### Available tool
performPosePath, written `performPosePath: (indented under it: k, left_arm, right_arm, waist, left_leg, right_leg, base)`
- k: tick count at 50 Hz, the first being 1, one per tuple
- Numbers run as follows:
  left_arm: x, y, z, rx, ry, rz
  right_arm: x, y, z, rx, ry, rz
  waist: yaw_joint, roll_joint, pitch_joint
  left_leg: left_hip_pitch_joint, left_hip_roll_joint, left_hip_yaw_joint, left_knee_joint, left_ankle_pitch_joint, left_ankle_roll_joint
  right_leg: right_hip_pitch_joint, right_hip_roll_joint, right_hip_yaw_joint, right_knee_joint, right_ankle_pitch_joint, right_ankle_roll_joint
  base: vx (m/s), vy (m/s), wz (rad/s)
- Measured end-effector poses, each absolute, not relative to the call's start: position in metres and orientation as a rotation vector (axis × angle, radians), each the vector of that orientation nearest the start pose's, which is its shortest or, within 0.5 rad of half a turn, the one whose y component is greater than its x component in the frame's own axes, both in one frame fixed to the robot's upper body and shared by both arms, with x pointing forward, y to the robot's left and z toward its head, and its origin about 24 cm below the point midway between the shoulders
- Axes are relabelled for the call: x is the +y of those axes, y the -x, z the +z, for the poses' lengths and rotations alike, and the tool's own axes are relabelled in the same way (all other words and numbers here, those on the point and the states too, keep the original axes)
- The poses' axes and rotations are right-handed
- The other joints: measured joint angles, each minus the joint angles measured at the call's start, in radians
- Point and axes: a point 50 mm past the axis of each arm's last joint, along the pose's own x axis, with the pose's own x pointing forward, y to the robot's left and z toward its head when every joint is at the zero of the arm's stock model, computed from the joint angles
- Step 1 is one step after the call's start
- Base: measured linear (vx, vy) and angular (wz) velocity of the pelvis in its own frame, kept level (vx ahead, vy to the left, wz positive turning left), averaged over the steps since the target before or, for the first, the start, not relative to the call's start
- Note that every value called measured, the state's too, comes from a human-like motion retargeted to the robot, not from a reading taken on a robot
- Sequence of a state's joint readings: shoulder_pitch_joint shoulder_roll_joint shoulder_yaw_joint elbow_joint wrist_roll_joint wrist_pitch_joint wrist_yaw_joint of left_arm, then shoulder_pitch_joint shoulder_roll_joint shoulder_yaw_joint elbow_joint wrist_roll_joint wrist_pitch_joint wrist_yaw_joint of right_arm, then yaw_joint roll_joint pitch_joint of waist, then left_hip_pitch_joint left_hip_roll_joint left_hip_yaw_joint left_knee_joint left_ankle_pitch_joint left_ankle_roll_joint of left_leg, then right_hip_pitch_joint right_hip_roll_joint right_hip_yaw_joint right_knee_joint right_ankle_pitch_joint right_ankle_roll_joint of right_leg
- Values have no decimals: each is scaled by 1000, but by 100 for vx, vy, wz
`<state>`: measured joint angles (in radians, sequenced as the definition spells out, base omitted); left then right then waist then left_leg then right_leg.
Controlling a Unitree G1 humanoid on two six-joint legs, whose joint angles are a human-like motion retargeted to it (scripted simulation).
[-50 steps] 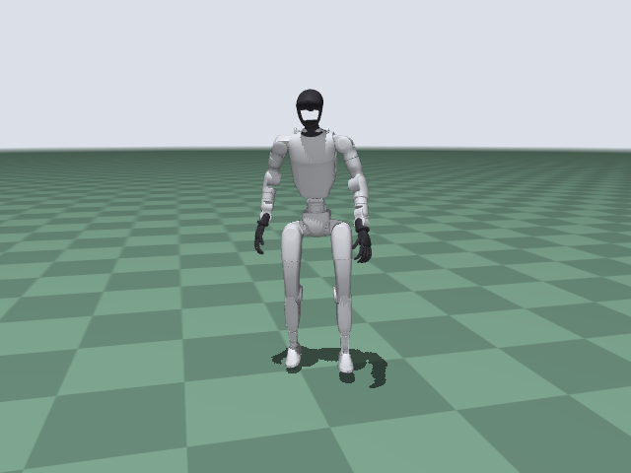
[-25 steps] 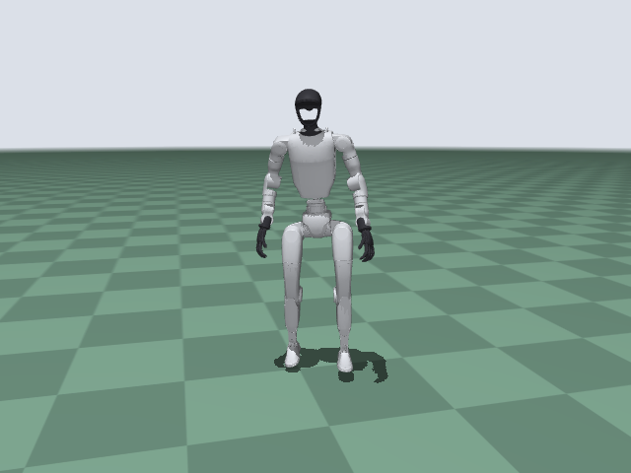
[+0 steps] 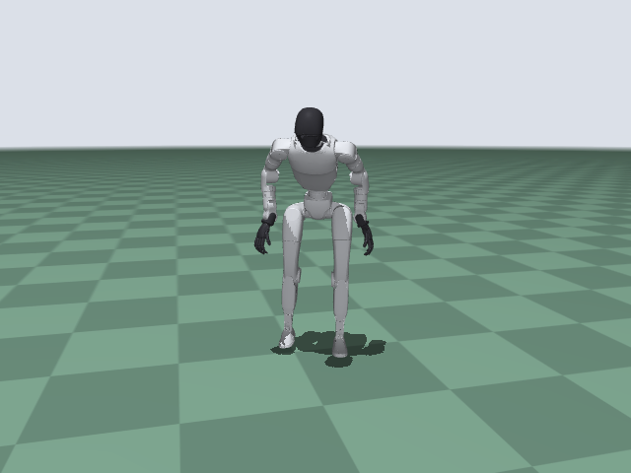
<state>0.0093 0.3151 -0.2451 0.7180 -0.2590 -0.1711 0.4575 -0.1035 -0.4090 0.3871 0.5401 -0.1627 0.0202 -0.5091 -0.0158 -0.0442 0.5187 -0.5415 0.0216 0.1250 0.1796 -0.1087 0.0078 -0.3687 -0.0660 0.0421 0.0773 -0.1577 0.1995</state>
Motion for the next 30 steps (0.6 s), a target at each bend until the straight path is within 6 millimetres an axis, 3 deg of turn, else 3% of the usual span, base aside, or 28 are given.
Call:
performPosePath:
  k: [3, 5, 8, 12, 15, 17, 18, 20, 22, 23, 25, 27, 28, 30]
  left_arm:
    - [232, -180, -88, 540, -226, 476]
    - [226, -151, -101, 611, -277, 417]
    - [229, -163, -100, 616, -225, 496]
    - [239, -171, -104, 676, -320, 462]
    - [246, -218, -82, 608, -421, 425]
    - [243, -274, -38, 438, -457, 400]
    - [238, -305, -6, 316, -463, 390]
    - [218, -353, 76, 20, -452, 357]
    - [188, -374, 167, -312, -451, 290]
    - [172, -375, 209, -475, -471, 248]
    - [142, -363, 280, -768, -564, 173]
    - [120, -343, 330, -1005, -715, 120]
    - [114, -332, 350, -1104, -792, 103]
    - [106, -306, 385, -1285, -891, 65]
  right_arm:
    - [-200, -258, -22, 172, 845, -189]
    - [-194, -252, -17, 108, 825, -199]
    - [-179, -278, 4, 32, 847, -141]
    - [-160, -282, -4, 79, 779, -85]
    - [-146, -286, -17, 170, 696, -66]
    - [-137, -296, -5, 141, 625, -61]
    - [-135, -302, 10, 83, 590, -59]
    - [-142, -306, 54, -104, 543, -40]
    - [-168, -293, 114, -334, 591, 17]
    - [-184, -282, 145, -437, 660, 53]
    - [-214, -255, 197, -554, 835, 103]
    - [-248, -240, 221, -485, 947, 100]
    - [-268, -238, 227, -405, 978, 92]
    - [-321, -231, 225, -210, 915, -25]
  waist:
    - [29, -10, -1]
    - [73, 0, 1]
    - [95, 1, -22]
    - [166, -2, -115]
    - [241, -36, -194]
    - [272, -63, -240]
    - [276, -70, -262]
    - [250, -57, -312]
    - [185, -5, -370]
    - [146, 33, -402]
    - [68, 128, -465]
    - [-17, 223, -516]
    - [-64, 262, -536]
    - [-144, 281, -548]
  left_leg:
    - [-124, 2, -11, 99, -65, 26]
    - [-190, 33, -7, 327, -207, 10]
    - [-255, -10, -61, 355, -226, 75]
    - [-302, -49, -81, 605, -370, 121]
    - [-264, -84, -62, 744, -481, 134]
    - [-194, -94, -52, 757, -527, 127]
    - [-151, -94, -54, 742, -537, 124]
    - [-45, -85, -85, 665, -528, 112]
    - [92, -60, -162, 498, -439, 78]
    - [163, -37, -211, 392, -355, 44]
    - [293, 33, -312, 163, -86, -51]
    - [386, 130, -353, -23, 225, -165]
    - [416, 170, -338, -72, 324, -210]
    - [469, 209, -266, -81, 387, -243]
  right_leg:
    - [-86, -1, -16, 27, -27, 1]
    - [-113, 7, -48, 179, -125, -8]
    - [-151, -11, -63, 173, -93, -18]
    - [-265, -57, -113, 593, -242, -110]
    - [-424, -71, -76, 1057, -352, -196]
    - [-563, -29, -44, 1338, -388, -229]
    - [-639, 3, -42, 1462, -395, -244]
    - [-790, 65, -76, 1665, -389, -265]
    - [-912, 75, -157, 1771, -369, -278]
    - [-956, 58, -205, 1784, -357, -280]
    - [-994, 7, -299, 1727, -320, -268]
    - [-954, -33, -367, 1556, -250, -208]
    - [-917, -47, -384, 1448, -209, -165]
    - [-810, -79, -391, 1202, -140, -88]
  base:
    - [14, 16, 2]
    - [36, 21, 3]
    - [37, 21, 48]
    - [64, 23, 63]
    - [75, 17, 51]
    - [82, 11, 28]
    - [88, 9, 36]
    - [97, 10, 68]
    - [114, 11, 126]
    - [125, 10, 163]
    - [133, 5, 201]
    - [139, -8, 243]
    - [142, -19, 256]
    - [144, -30, 249]
